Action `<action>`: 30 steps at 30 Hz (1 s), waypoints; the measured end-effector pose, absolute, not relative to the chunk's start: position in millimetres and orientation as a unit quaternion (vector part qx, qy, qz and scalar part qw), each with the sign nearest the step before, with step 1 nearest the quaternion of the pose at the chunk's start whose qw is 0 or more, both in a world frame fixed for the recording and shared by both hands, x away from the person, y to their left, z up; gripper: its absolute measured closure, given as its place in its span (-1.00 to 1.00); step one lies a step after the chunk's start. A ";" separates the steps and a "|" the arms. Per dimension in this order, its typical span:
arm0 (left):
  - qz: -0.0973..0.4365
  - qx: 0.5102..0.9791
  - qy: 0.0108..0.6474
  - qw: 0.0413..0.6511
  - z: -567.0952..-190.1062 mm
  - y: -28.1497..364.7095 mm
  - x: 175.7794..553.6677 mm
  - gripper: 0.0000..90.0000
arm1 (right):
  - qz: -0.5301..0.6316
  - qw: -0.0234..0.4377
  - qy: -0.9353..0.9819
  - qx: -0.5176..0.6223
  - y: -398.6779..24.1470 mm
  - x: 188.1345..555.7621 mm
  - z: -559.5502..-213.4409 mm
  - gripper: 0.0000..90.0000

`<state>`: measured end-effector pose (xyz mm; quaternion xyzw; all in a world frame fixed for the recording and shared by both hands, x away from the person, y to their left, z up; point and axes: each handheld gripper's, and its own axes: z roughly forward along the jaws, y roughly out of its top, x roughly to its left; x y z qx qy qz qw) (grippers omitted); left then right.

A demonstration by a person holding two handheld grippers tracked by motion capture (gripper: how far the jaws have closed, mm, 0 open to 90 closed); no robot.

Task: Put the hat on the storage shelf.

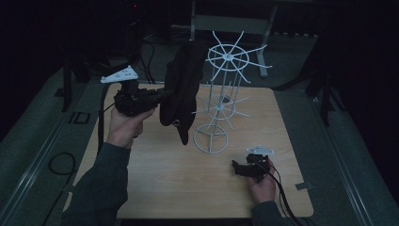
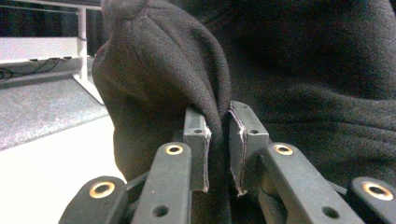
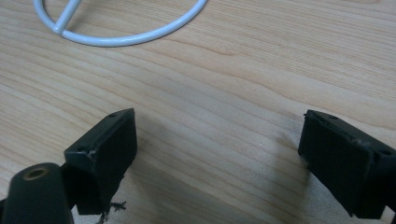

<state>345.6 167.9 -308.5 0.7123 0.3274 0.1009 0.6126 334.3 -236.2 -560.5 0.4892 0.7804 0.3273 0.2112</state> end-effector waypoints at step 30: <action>0.092 0.697 0.360 0.613 -308.2 168.8 348.8 -0.15 | 0.328 0.211 0.780 0.489 -236.1 334.3 -560.5 -0.75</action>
